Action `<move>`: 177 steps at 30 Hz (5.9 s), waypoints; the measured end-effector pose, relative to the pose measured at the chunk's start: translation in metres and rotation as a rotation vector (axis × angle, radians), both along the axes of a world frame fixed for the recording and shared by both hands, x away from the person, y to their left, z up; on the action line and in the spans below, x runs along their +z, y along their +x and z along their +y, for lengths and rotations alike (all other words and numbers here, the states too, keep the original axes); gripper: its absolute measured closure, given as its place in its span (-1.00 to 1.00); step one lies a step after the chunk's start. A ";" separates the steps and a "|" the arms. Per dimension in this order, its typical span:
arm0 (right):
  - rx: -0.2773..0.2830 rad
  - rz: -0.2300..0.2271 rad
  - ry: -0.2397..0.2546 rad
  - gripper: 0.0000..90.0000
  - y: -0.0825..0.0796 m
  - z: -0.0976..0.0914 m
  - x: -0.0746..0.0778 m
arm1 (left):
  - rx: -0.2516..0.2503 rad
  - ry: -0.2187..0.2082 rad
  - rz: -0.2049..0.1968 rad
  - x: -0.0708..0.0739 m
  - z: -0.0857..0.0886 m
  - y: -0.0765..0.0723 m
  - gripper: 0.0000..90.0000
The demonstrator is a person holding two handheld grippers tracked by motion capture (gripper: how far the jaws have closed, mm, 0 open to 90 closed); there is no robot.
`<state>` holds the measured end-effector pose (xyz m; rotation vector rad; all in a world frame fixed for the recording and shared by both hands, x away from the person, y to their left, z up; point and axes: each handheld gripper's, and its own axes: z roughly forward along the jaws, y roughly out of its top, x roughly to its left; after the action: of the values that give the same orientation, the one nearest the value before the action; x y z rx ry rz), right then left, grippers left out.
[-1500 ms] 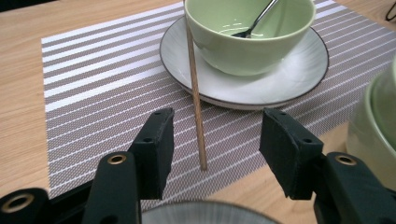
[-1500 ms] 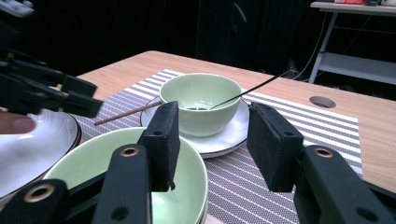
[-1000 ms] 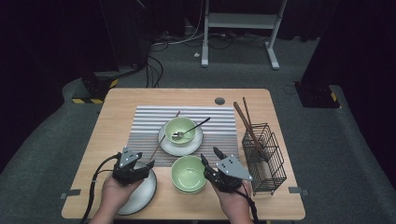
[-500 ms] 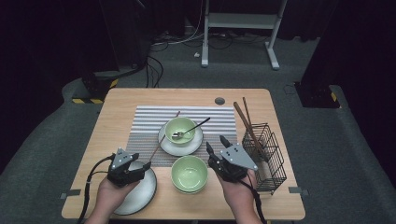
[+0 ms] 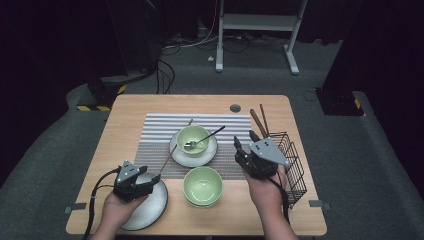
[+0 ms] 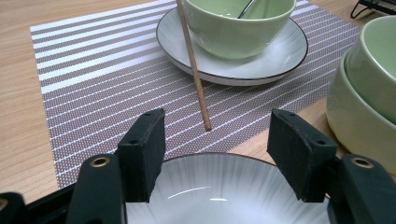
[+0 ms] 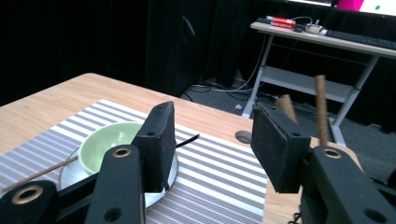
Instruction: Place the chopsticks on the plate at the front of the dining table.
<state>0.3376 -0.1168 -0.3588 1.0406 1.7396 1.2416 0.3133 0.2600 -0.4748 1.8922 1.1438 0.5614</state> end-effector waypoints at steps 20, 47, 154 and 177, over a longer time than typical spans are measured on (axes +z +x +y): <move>-0.099 -0.009 -0.013 0.22 0.033 -0.023 0.017 | -0.010 -0.019 -0.006 0.002 0.001 -0.002 -0.17; -0.211 0.082 -0.016 0.47 0.078 -0.043 -0.013 | -0.008 -0.033 -0.006 0.002 0.004 0.000 -0.16; -0.164 -0.225 0.104 0.88 0.002 -0.062 0.032 | -0.036 -0.015 -0.014 -0.006 -0.010 -0.004 -0.16; -0.141 -0.319 0.131 0.88 -0.012 -0.058 0.062 | -0.033 -0.027 -0.031 -0.003 -0.009 -0.005 -0.15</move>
<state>0.3258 -0.1747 -0.2972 0.9612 1.3359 1.3618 0.3080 0.2511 -0.4783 1.8696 1.0926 0.5526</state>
